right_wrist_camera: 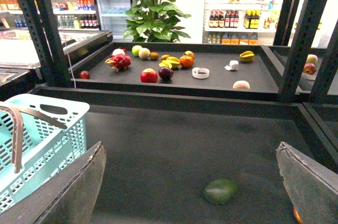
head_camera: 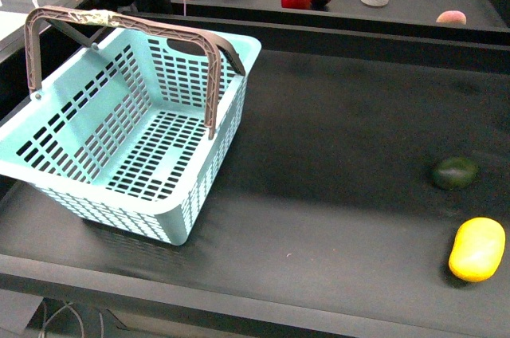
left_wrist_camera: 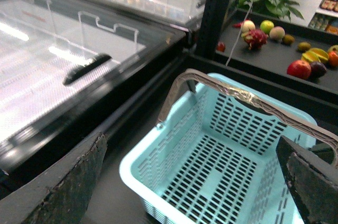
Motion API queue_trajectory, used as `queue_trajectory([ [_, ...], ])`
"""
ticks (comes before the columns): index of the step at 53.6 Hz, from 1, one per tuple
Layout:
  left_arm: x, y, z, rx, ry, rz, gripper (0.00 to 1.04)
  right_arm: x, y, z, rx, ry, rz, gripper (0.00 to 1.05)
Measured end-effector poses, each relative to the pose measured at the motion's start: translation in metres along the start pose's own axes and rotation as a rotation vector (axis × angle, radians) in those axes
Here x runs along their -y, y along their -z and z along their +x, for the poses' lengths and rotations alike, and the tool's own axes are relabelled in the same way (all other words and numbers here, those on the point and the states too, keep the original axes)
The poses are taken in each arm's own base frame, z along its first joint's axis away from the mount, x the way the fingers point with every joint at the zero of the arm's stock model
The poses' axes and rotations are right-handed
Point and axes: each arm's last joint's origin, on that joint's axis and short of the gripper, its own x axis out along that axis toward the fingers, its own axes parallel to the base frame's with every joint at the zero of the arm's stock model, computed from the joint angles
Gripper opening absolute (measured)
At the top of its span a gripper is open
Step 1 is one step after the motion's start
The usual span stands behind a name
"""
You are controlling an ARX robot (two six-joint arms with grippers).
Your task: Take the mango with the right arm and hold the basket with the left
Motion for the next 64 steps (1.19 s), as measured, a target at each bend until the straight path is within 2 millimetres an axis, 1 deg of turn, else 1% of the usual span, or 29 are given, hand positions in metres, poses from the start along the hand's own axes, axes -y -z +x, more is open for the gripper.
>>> queue_trajectory([
  [4,0.022,0.007,0.034,-0.113,0.021,-0.100,0.97,0.000,0.000,0.000,0.000,0.000,0.000,0.96],
  [8,0.044,0.009,0.065,-0.202,0.054,-0.255,0.97,0.000,0.000,0.000,0.000,0.000,0.000,0.96],
  [15,0.073,0.007,0.097,-0.248,0.092,-0.431,0.97,0.000,0.000,0.000,0.000,0.000,0.000,0.96],
  [22,0.098,0.014,0.127,-0.306,0.092,-0.575,0.97,0.000,0.000,0.000,0.000,0.000,0.000,0.96],
  [34,0.134,0.030,0.161,-0.379,0.082,-0.718,0.97,0.000,0.000,0.000,0.000,0.000,0.000,0.96],
  [40,0.146,0.040,0.176,-0.407,0.069,-0.757,0.97,0.000,0.000,0.000,0.000,0.000,0.000,0.96],
  [48,0.151,0.052,0.189,-0.430,0.048,-0.778,0.97,0.000,0.000,0.000,0.000,0.000,0.000,0.96],
  [57,0.152,0.056,0.205,-0.432,0.034,-0.800,0.97,0.000,0.000,0.000,0.000,0.000,0.000,0.96],
  [64,0.154,0.061,0.214,-0.436,0.027,-0.821,0.97,0.000,0.000,0.000,0.000,0.000,0.000,0.96],
])
